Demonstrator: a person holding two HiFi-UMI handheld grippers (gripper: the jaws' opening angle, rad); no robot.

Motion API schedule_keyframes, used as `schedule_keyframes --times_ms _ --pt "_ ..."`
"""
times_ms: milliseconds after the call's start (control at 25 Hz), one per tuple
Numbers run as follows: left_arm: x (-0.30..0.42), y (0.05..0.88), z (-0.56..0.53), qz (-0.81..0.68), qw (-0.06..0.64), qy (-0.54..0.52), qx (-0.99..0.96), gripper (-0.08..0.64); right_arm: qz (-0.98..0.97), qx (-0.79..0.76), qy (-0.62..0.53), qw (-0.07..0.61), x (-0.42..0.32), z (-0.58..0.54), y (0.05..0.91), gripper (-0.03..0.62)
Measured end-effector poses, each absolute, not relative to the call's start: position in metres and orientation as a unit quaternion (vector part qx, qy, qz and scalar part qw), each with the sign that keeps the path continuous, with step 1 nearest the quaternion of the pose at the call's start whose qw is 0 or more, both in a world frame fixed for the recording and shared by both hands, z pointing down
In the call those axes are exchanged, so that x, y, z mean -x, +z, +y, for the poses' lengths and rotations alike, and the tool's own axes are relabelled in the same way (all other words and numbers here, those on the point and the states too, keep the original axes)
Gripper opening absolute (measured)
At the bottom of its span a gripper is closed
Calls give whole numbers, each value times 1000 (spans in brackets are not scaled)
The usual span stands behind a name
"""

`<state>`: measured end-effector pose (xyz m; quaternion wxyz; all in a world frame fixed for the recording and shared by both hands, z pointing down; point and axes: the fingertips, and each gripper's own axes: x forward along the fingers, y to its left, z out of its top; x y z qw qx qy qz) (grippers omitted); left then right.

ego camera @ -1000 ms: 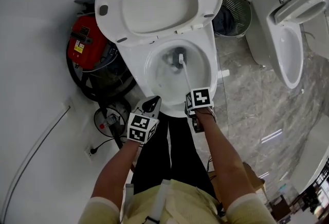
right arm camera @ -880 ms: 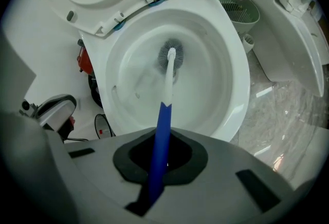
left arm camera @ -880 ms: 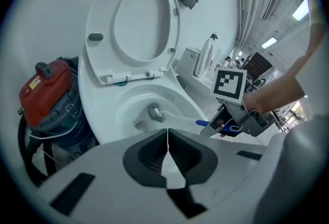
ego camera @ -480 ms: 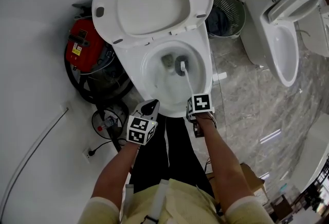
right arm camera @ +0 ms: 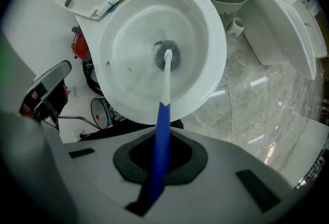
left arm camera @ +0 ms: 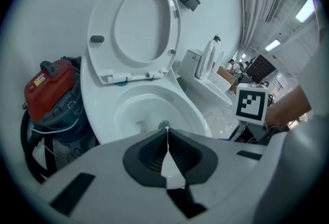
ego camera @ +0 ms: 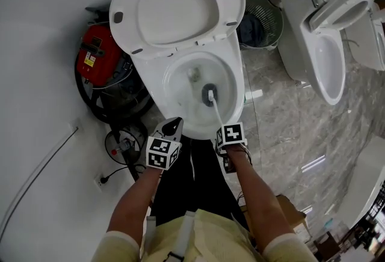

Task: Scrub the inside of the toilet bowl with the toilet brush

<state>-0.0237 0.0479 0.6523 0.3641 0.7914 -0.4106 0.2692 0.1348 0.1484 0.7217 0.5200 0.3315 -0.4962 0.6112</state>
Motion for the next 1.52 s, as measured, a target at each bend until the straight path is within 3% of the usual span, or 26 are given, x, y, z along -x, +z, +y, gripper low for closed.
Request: schedule_keyframes --times_ms 880,1520 --pt "42 654 61 -448 382 253 -768 15 -540 -214 621 526 -66 168 709 15" --pt "59 650 57 -462 384 240 -762 15 -589 -239 581 508 -39 116 704 15"
